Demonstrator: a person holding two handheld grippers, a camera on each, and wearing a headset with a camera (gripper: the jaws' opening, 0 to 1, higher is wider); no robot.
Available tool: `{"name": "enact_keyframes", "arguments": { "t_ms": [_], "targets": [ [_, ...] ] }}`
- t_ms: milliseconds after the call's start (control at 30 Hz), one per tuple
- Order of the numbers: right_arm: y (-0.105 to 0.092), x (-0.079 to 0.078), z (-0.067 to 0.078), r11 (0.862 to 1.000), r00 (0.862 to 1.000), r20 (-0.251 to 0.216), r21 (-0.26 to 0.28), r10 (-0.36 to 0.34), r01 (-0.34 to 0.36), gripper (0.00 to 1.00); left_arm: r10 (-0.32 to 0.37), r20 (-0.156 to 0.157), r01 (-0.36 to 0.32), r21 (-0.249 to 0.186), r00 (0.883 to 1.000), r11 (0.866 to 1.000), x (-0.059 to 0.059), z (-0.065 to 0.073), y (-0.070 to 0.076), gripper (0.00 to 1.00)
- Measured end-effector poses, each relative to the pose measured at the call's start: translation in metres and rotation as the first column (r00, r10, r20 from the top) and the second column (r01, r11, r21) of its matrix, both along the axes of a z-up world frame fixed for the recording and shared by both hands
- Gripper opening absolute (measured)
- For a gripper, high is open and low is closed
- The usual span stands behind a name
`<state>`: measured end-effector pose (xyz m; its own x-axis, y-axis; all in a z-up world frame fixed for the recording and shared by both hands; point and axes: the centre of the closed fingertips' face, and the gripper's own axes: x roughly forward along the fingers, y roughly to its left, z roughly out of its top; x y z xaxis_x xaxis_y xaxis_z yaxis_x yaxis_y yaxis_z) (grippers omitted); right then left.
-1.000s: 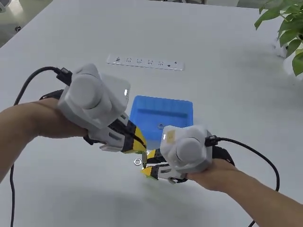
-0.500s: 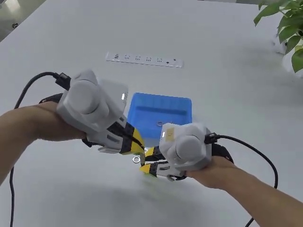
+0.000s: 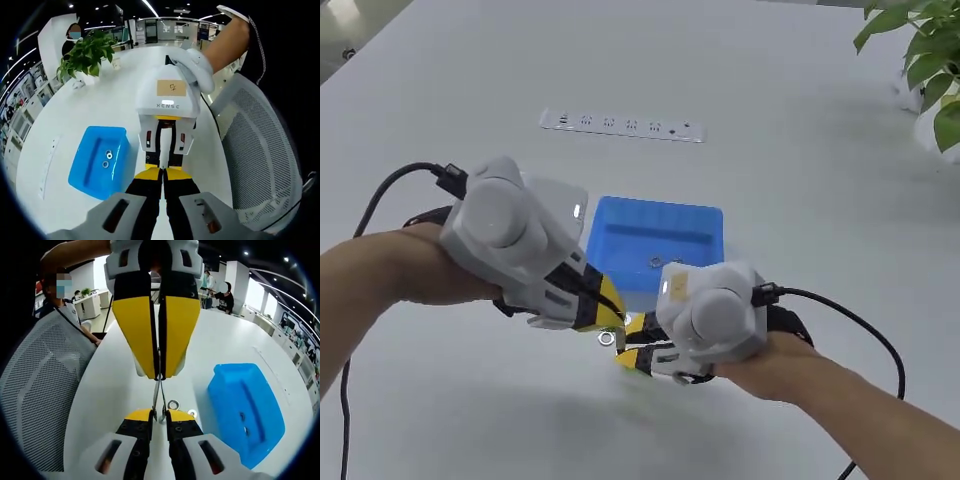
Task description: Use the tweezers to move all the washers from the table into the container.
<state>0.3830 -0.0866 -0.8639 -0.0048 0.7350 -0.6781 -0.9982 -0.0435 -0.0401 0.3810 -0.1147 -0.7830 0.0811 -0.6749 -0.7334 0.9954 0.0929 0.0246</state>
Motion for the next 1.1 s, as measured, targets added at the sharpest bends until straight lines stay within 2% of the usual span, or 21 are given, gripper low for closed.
{"name": "enact_keyframes", "arguments": {
  "t_ms": [700,1100],
  "targets": [
    [0.0,-0.001,0.001,1.0,1.0,0.0,-0.013,0.016,-0.016,0.1,0.002,-0.012,-0.002,0.012,1.0,1.0,-0.001,0.001,0.0,0.05],
    [0.001,0.003,0.021,1.0,1.0,0.015,-0.005,0.013,-0.013,0.1,0.021,0.001,-0.021,0.001,1.0,1.0,0.005,0.022,0.0,0.05]
  ]
}}
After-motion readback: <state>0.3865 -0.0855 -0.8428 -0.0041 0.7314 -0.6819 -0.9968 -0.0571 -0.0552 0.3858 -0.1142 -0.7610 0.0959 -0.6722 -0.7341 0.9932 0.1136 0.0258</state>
